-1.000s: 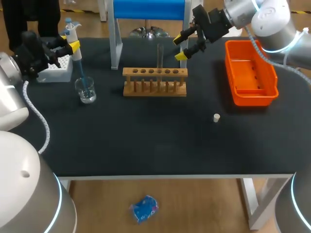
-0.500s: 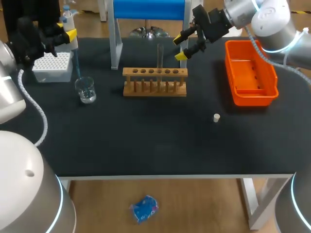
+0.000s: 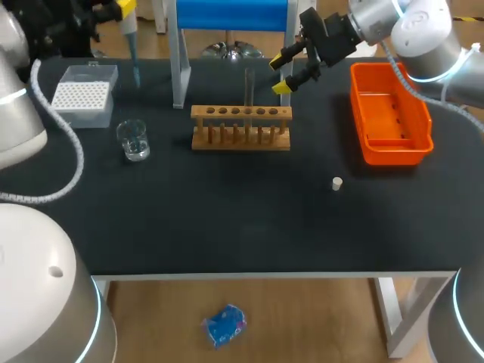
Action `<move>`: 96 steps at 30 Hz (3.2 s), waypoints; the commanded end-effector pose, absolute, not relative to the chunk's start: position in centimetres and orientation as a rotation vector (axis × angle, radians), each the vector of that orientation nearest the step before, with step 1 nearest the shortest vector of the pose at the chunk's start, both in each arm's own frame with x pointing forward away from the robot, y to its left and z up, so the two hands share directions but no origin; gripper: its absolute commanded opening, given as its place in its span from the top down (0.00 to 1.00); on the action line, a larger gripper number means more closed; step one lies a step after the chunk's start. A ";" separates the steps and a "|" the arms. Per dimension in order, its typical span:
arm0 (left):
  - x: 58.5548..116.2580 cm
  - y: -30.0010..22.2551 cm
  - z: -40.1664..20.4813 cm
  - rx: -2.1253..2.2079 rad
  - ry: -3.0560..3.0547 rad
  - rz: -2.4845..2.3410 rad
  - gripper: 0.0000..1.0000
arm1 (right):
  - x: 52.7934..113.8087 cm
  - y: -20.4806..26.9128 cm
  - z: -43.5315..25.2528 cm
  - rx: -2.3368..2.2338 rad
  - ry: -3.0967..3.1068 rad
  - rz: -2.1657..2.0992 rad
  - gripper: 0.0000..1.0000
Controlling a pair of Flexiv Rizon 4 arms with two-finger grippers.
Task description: Invert the test tube, pick up the pipette, mount the tip to pipette, aspirate from beaker and dispense into the tube, eject the tip, return the pipette, and cap with the stopper.
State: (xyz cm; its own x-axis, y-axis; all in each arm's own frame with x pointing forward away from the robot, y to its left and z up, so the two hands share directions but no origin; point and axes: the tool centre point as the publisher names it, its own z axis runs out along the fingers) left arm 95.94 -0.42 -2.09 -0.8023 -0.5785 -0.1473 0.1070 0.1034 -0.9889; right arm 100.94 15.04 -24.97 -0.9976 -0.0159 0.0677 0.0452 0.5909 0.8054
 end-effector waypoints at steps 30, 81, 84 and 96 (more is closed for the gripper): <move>98.8 -20.9 3.1 -0.060 2.137 -1.893 1.00 | 101.0 15.0 -25.0 -0.024 -2.740 -1.389 0.00; 103.7 -20.6 -1.9 -0.257 2.099 -2.023 1.00 | 101.0 15.0 -25.0 -0.024 -2.740 -1.389 0.00; 103.6 -20.5 -2.1 -0.260 2.101 -2.024 1.00 | 101.0 15.0 -25.0 -0.024 -2.740 -1.389 0.00; 103.4 -20.2 -3.4 -0.291 2.109 -2.039 1.00 | 101.0 15.0 -25.0 -0.024 -2.740 -1.389 0.00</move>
State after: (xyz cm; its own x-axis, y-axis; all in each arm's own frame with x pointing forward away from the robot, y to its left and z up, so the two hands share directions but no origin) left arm 103.51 -20.35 -3.23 -0.9624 -0.2718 -0.0016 -0.0090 0.0378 -0.9992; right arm 100.94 15.04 -24.97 -0.9976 -0.0159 0.0676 0.0452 0.5909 0.8055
